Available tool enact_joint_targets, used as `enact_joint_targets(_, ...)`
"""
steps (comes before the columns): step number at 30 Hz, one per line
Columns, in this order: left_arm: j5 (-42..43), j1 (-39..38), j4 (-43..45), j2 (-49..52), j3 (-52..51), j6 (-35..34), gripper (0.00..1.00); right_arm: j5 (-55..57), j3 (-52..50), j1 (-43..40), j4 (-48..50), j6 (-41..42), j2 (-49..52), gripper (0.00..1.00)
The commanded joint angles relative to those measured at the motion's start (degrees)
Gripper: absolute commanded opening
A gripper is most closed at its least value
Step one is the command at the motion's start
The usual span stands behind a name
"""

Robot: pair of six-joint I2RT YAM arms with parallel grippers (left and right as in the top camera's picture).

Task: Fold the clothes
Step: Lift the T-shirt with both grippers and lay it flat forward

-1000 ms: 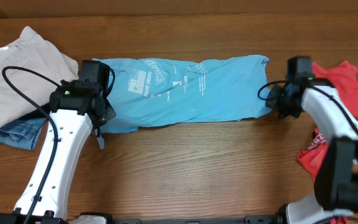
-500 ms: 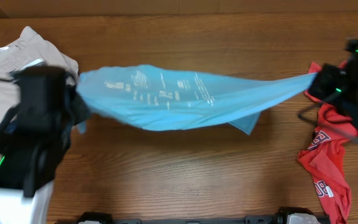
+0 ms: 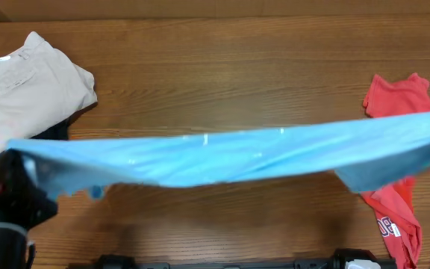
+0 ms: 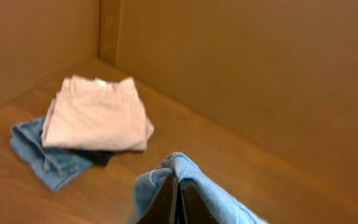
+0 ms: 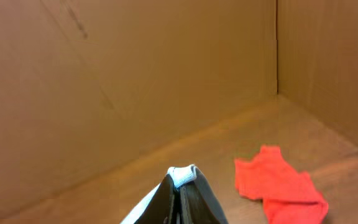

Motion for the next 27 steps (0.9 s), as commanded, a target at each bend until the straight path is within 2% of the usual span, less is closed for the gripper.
enact_joint_targets(1, -1.81, 0.09, 0.90, 1.60, 0.15, -0.17, 0.04, 1.49, -0.02, -0.37, -0.02, -0.17, 3.72, 0.04)
enact_joint_targets(7, -1.38, 0.09, 3.80, 10.19, -3.63, -0.11, 0.04, 0.59, -0.07, -0.37, -1.62, -0.22, 16.02, 0.04)
enact_joint_targets(8, -0.66, 0.09, 5.62, 14.80, -4.46, 0.02, 0.04, 0.61, -0.07, -0.37, -1.49, -0.26, 21.84, 0.04)
enact_joint_targets(11, 1.88, 0.09, 14.23, 27.91, -4.76, 3.43, 0.04, 0.52, -0.07, -0.37, 1.95, -1.92, 35.08, 0.04)
enact_joint_targets(16, 4.20, 0.68, 31.93, 42.14, -2.78, 11.08, 0.04, -6.95, 0.09, -0.37, 13.11, -3.87, 46.71, 0.04)
enact_joint_targets(21, 8.39, 4.15, 37.40, 47.58, 9.68, 12.48, 0.04, -7.43, 3.06, -0.39, 21.49, -2.84, 46.42, 0.04)
enact_joint_targets(24, 12.41, 7.23, 37.57, 47.60, 19.12, 12.57, 0.04, -4.44, 9.84, -0.39, 20.87, -2.82, 45.05, 0.04)
enact_joint_targets(27, 16.44, 10.75, 33.66, 47.58, 29.31, 12.94, 0.04, -2.21, 16.87, -0.39, 17.64, -3.06, 44.61, 0.04)
